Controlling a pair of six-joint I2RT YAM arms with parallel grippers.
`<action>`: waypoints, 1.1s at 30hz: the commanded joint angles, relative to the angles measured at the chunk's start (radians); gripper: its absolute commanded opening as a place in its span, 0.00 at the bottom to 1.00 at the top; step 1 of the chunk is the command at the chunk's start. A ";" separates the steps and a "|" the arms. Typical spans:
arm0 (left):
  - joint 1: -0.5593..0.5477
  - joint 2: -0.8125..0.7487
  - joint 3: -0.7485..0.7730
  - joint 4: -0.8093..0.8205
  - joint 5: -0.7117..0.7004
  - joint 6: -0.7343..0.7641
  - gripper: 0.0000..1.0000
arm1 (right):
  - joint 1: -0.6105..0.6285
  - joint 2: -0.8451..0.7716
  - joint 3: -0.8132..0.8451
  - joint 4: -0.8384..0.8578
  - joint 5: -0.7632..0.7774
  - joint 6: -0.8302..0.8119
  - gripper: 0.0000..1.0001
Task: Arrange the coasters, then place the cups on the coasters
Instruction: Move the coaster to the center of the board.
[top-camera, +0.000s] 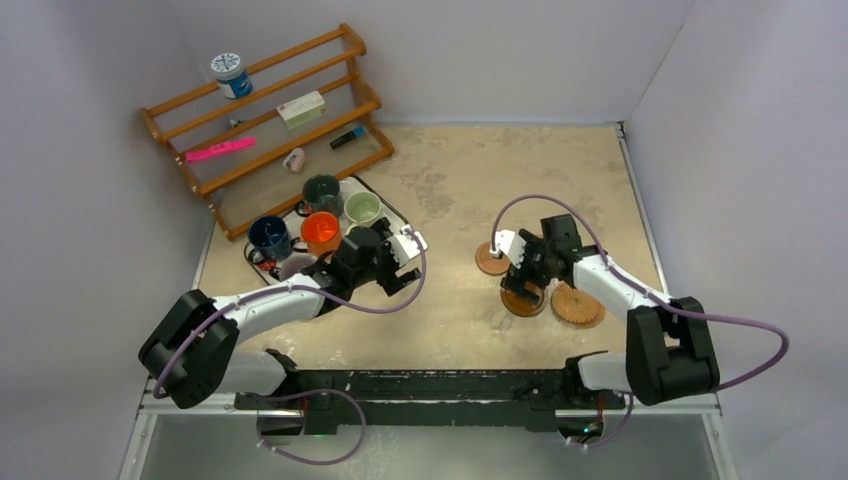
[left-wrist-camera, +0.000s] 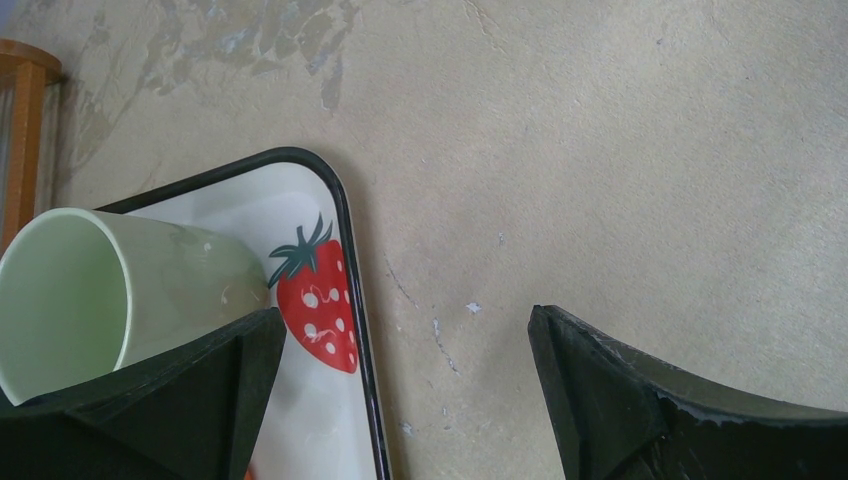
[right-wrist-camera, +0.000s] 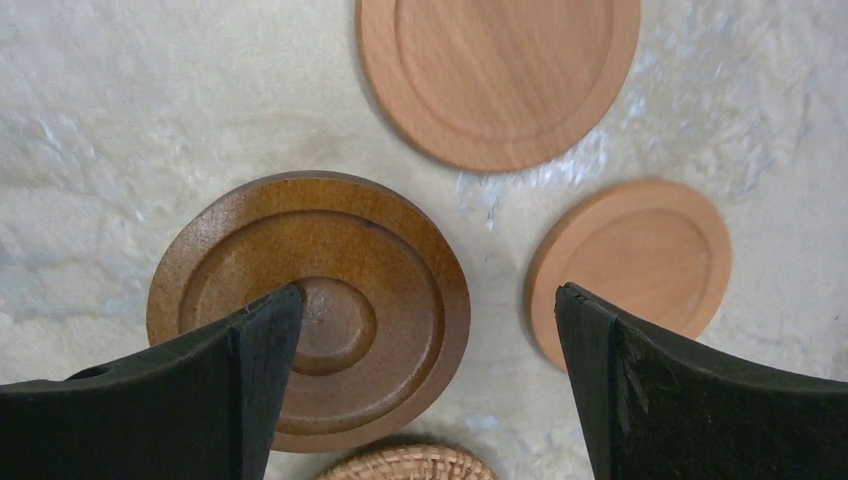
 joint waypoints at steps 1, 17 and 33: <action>0.006 -0.001 0.002 0.040 0.003 0.025 1.00 | 0.067 0.059 -0.018 0.001 -0.049 0.013 0.99; 0.005 0.000 -0.001 0.041 0.007 0.029 1.00 | 0.108 -0.195 0.102 -0.149 -0.006 0.077 0.99; 0.005 -0.021 -0.002 0.034 0.004 0.025 1.00 | 0.056 -0.113 0.008 0.404 0.088 0.274 0.99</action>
